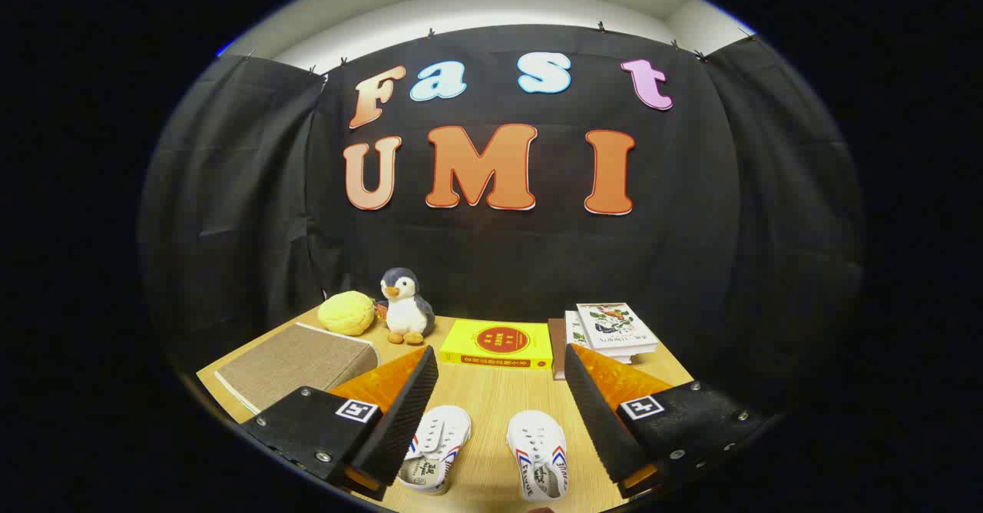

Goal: Open the storage box then place both shoes into the box .Put the left shoe in first, then the right shoe, with the right side of both shoes facing outward in a uniform manner.

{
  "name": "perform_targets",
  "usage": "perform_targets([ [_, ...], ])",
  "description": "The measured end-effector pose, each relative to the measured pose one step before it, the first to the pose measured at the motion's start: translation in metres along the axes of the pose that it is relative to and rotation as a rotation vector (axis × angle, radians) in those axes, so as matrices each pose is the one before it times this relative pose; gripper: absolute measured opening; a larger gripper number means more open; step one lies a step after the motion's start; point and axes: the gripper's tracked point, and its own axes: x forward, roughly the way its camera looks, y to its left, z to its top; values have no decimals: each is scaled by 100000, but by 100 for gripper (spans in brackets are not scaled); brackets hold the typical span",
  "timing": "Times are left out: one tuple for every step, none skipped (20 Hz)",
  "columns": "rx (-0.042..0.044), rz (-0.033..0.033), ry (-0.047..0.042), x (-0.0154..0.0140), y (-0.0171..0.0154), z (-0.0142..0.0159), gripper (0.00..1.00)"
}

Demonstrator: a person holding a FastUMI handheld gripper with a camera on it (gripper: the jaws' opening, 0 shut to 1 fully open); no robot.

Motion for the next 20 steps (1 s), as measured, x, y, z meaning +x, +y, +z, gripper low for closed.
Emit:
perform_targets([
  [946,-840,-13,-128,-415,60,98],
  [828,-204,210,55,-224,-44,99],
  [193,198,342,78,-126,-6,99],
  [-408,-262,200,31,-179,-2,99],
  [-449,-869,-89,48,-324,145,99],
  [-10,-515,-62,117,-177,3,99],
  [375,194,194,135,89,-36,99],
  [361,448,142,114,266,-175,99],
  [165,127,161,166,130,-39,99],
  [-2,95,214,197,114,-141,99],
  [-84,349,430,126,218,-132,99],
  [-131,377,403,207,260,-132,99],
  [-113,268,306,168,149,-6,99],
  [-130,182,120,146,144,-103,99],
  [-63,208,108,146,180,14,99],
  [82,277,194,133,191,-126,99],
  [256,402,462,153,259,-167,99],
  [550,623,578,231,205,-292,99],
  [1092,1280,809,183,382,-305,99],
  [2189,2759,1302,301,744,-526,99],
])
